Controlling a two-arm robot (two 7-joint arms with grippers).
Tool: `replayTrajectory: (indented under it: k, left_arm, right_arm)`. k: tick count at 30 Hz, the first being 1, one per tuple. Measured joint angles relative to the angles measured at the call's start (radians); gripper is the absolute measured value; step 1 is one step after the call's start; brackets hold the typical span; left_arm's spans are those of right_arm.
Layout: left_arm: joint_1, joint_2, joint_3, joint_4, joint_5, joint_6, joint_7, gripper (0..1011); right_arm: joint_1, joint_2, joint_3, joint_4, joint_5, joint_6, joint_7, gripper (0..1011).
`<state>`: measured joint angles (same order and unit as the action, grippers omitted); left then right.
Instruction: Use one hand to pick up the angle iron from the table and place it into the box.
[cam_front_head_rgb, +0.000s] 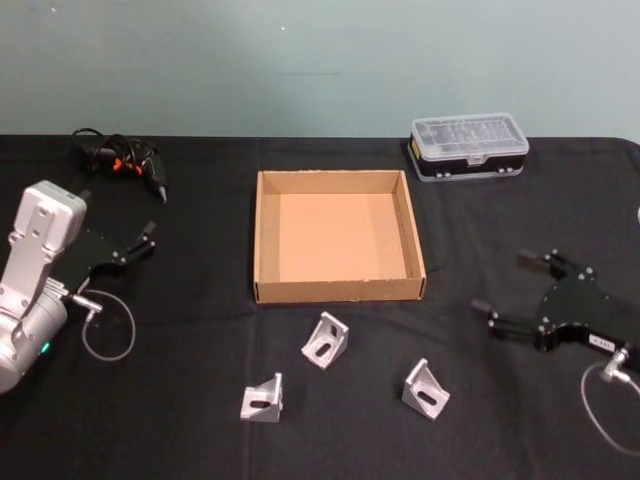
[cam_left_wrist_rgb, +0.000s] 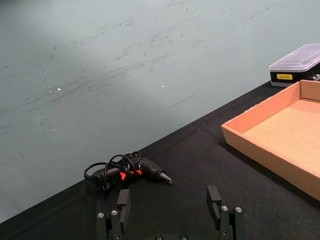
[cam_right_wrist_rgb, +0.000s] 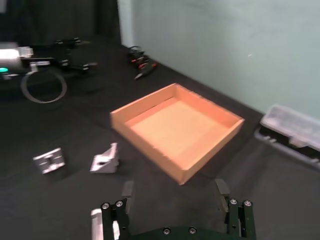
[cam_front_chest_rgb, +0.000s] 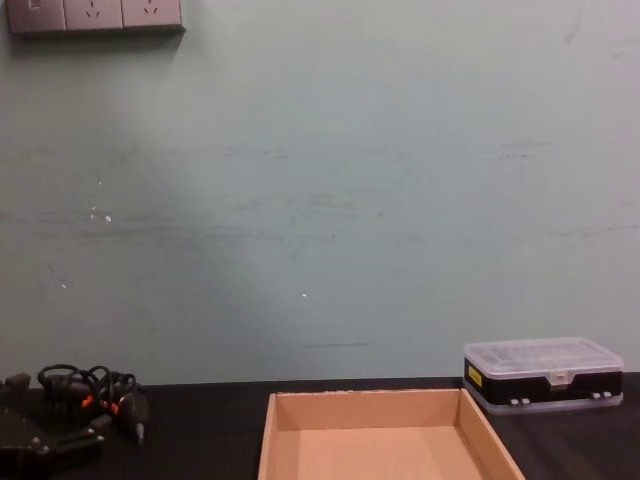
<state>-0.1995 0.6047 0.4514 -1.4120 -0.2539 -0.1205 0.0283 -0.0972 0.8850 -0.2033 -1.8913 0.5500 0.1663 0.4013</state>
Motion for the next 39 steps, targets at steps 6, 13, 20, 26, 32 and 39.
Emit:
replayTrajectory:
  k: [6, 13, 20, 26, 32, 39]
  left_arm:
    - [0.0, 0.0, 0.0, 0.0, 0.0, 0.0, 0.0, 1000]
    - [0.0, 0.0, 0.0, 0.0, 0.0, 0.0, 0.0, 1000]
    - [0.0, 0.0, 0.0, 0.0, 0.0, 0.0, 0.0, 1000]
    - [0.0, 0.0, 0.0, 0.0, 0.0, 0.0, 0.0, 1000]
    - [0.0, 0.0, 0.0, 0.0, 0.0, 0.0, 0.0, 1000]
    - [0.0, 0.0, 0.0, 0.0, 0.0, 0.0, 0.0, 1000]
  right_arm:
    - [-0.022, 0.012, -0.014, -0.003, 0.024, 0.042, 0.066, 1003]
    - [-0.028, 0.011, -0.056, 0.007, 0.013, 0.061, 0.092, 1003]
    - [-0.013, -0.015, -0.11, 0.029, -0.019, 0.071, 0.1, 1003]
    - [0.006, -0.035, -0.145, 0.04, -0.05, 0.079, 0.1, 1003]
    - [0.029, -0.057, -0.176, 0.059, -0.082, 0.087, 0.1, 1003]
    - [0.06, -0.085, -0.201, 0.09, -0.119, 0.092, 0.101, 1003]
